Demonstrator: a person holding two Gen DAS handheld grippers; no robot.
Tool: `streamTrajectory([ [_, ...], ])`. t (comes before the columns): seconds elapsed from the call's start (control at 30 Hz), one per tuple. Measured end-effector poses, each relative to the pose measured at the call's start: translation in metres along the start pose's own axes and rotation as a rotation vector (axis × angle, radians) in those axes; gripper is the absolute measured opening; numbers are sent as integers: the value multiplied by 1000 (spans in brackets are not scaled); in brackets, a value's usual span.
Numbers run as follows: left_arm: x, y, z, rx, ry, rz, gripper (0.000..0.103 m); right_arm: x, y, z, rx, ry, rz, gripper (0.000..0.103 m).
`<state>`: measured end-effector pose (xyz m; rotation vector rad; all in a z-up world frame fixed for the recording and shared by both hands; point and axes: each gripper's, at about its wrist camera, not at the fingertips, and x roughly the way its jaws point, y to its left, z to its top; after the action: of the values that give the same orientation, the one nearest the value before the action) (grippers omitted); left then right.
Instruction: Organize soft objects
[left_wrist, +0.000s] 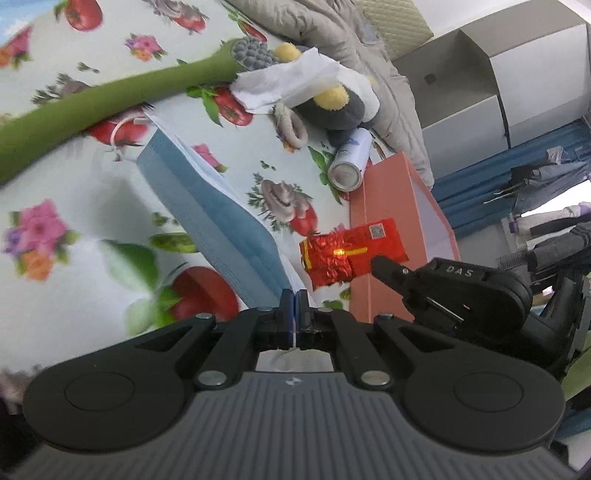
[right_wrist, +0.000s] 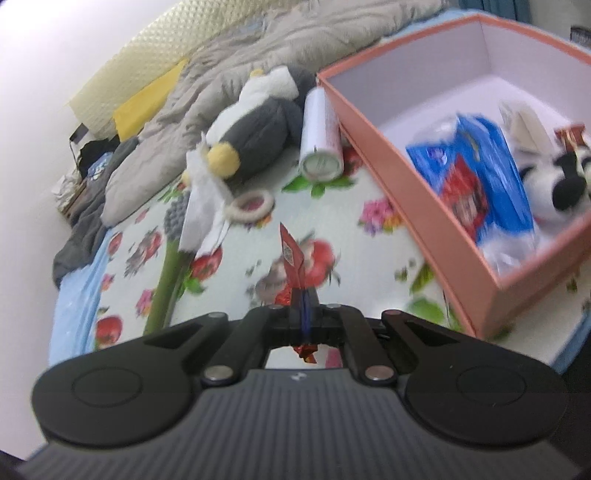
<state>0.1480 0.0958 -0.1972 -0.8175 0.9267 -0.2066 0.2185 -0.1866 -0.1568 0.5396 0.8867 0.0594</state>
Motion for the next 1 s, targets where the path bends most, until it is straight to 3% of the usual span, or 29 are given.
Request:
streamTrajectory([
  [0.17, -16, 6, -8, 21, -13, 85, 1, -1, -7, -18, -2, 43, -18, 4],
  [0.33, -6, 14, -16, 48, 2, 157, 1, 10, -18, -31, -30, 89, -54, 4],
  [0.57, 11, 25, -25, 11, 28, 199, 2, 11, -32, -39, -12, 113, -91, 7],
  [0.73, 14, 28, -29, 11, 23, 241, 2, 10, -33, -41, -8, 136, -71, 8],
  [0.8, 13, 30, -29, -3, 15, 266, 11, 10, -34, -40, -6, 144, -74, 9],
  [0.9, 9, 33, -31, -37, -11, 292, 42, 10, -39, -40, 16, 168, -53, 13],
  [0.97, 6, 30, -32, -37, -38, 336, 55, 9, -40, -41, 9, 166, -54, 27],
  [1.0, 5, 28, -33, -27, -50, 362, 56, 7, -41, -41, 7, 160, -52, 42],
])
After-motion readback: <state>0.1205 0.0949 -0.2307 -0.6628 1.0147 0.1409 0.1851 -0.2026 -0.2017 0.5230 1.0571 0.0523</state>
